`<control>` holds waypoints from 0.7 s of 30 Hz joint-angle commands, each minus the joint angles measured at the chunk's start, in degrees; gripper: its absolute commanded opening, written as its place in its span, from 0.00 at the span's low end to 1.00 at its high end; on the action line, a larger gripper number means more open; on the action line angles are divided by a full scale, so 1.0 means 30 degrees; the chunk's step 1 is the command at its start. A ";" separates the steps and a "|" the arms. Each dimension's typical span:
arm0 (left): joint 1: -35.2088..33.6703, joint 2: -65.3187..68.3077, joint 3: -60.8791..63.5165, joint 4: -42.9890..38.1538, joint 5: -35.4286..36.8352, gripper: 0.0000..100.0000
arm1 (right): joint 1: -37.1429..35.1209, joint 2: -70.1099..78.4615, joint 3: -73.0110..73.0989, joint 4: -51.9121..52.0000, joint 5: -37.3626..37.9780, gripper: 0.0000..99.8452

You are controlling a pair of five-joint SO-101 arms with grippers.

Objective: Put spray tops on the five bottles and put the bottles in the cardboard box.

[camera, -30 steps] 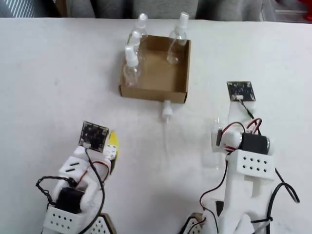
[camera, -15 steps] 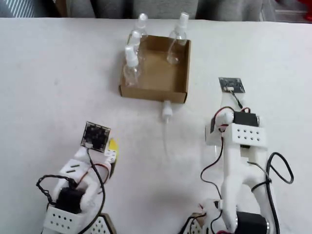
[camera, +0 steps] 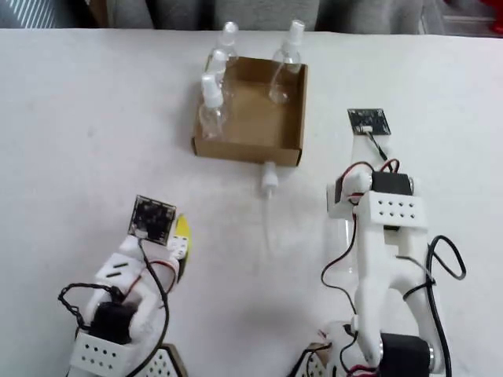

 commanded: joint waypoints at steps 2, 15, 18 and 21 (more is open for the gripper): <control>0.0161 0.0073 -0.0029 -0.0674 -0.0117 0.06 | 0.0601 0.0366 -0.0996 -0.0659 -0.0088 0.14; 0.0161 0.0073 -0.0029 -0.0908 -0.0117 0.06 | 0.1333 0.3560 -0.1875 -0.0835 -0.0147 0.25; 0.0161 0.0073 -0.0029 -0.0908 -0.0117 0.06 | 0.1304 0.4234 -0.2168 -0.1187 -0.0293 0.25; 0.0161 0.0073 -0.0029 -0.0908 -0.0117 0.06 | 0.0952 0.4850 -0.2432 -0.1187 -0.1934 0.25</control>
